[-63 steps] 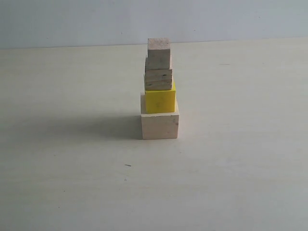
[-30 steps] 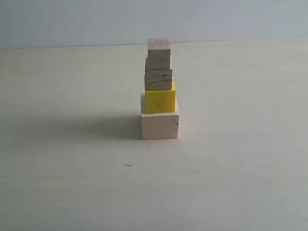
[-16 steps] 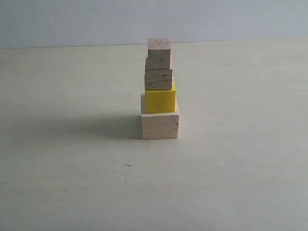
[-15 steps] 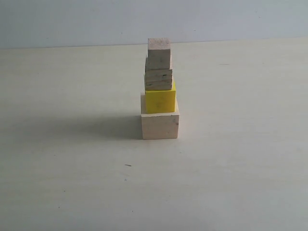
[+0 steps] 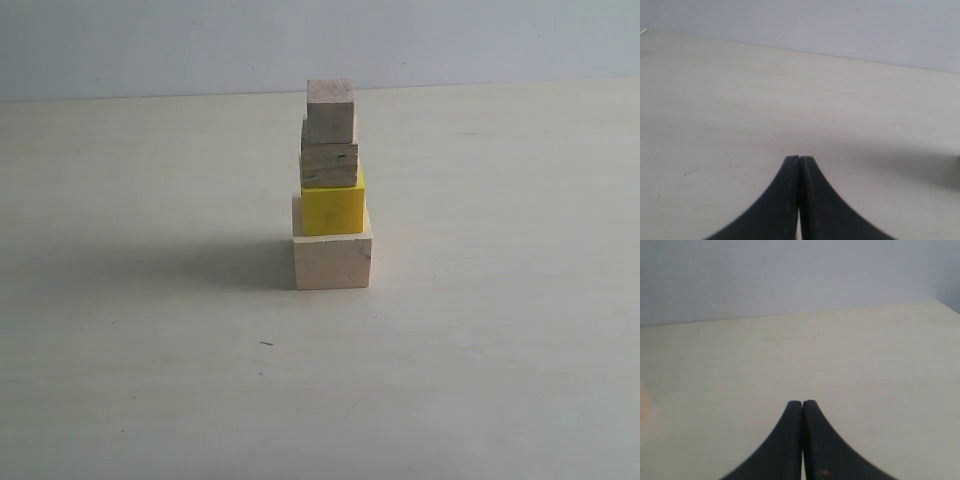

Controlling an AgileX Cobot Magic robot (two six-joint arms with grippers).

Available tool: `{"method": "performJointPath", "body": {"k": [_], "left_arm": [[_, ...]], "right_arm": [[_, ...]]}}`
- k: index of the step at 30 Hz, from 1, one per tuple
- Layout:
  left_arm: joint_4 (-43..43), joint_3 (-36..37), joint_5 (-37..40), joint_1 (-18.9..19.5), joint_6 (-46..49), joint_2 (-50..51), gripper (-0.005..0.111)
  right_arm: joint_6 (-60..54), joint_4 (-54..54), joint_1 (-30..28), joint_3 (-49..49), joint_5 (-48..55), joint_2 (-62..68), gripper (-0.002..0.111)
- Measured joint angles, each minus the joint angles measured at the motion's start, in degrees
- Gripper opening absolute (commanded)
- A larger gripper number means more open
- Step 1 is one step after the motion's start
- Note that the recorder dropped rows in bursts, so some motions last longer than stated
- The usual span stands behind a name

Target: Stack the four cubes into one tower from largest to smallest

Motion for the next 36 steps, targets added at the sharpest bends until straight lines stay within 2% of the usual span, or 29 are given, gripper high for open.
{"method": "performJointPath", "body": {"k": [36], "left_arm": [[0.0,0.0,0.0,0.0,0.0,0.0,0.001]], "right_arm": [[0.0,0.4,0.0,0.0,1.1,0.0,0.0]]}}
